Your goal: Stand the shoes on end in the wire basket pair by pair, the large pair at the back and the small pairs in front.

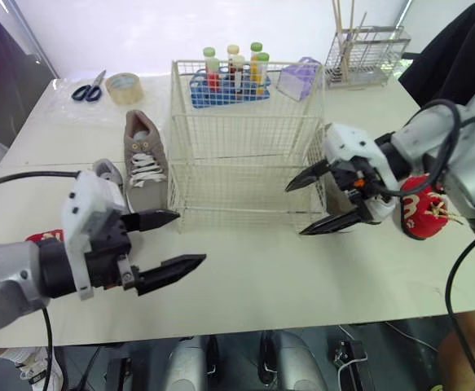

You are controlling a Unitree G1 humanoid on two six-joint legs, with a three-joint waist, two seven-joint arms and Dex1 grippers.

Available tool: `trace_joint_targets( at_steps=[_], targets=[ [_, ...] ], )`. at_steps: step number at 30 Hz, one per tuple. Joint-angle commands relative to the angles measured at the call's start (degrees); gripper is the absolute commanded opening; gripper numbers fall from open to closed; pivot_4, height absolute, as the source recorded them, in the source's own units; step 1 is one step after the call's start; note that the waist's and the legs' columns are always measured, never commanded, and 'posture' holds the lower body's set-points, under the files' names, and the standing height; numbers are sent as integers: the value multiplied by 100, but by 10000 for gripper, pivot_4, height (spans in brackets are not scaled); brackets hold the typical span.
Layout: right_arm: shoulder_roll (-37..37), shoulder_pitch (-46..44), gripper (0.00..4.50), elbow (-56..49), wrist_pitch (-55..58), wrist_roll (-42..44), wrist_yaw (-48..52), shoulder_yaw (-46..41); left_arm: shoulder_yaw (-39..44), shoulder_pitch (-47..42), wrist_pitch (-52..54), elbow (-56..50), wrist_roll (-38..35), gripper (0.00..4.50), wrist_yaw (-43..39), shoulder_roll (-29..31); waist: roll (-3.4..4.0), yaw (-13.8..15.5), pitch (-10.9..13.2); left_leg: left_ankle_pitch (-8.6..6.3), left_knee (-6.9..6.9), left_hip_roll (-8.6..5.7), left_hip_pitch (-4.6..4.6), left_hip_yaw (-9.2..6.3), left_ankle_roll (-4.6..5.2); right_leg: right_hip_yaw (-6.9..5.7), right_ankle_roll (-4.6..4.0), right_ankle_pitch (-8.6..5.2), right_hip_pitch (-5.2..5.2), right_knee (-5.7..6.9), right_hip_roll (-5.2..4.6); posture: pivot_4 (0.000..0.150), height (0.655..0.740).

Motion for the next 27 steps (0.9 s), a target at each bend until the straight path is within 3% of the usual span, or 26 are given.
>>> trace_joint_targets(
  at_steps=[1, 5, 9, 14, 27],
  targets=[
    [233, 67, 45000, -176, -22, -252, 45, 126, -334, -46, -288, -108, -120, 44567, 318, -243, 0, 1, 0, 2, 0, 3, 0, -2, -4, -1, 0, 0, -1, 2, 4, 1500, 7400],
    [405, 230, 45000, 13, -364, -903, -161, 316, -675, 120, -342, -206, 198, 44567, 414, -557, 0, 14, 0, 5, 1, 5, 15, -4, -8, -2, -1, 0, 11, 6, 11, 1500, 7400],
    [438, 265, 27361, -37, -517, -1078, -106, 261, -769, 188, -466, -280, 216, 45000, 518, -737, -1, 26, -1, 5, 4, 3, 16, -3, -8, 1, -1, 0, 13, 6, 10, 1500, 7400],
    [739, 230, 650, 51, -685, -1486, -312, 383, -1023, 98, -450, -182, 523, 45000, 452, -766, -6, 19, -4, 5, 4, 4, 37, -3, -8, 1, -2, -1, 32, 6, 13, 1500, 7400],
    [493, 897, 650, -1004, -107, -1484, -357, 26, -686, 183, -382, 91, 520, 45000, 132, -714, -6, -63, -5, 8, 4, 10, 42, -9, -12, 3, -2, -1, 39, 9, 20, 1500, 7400]
  ],
)
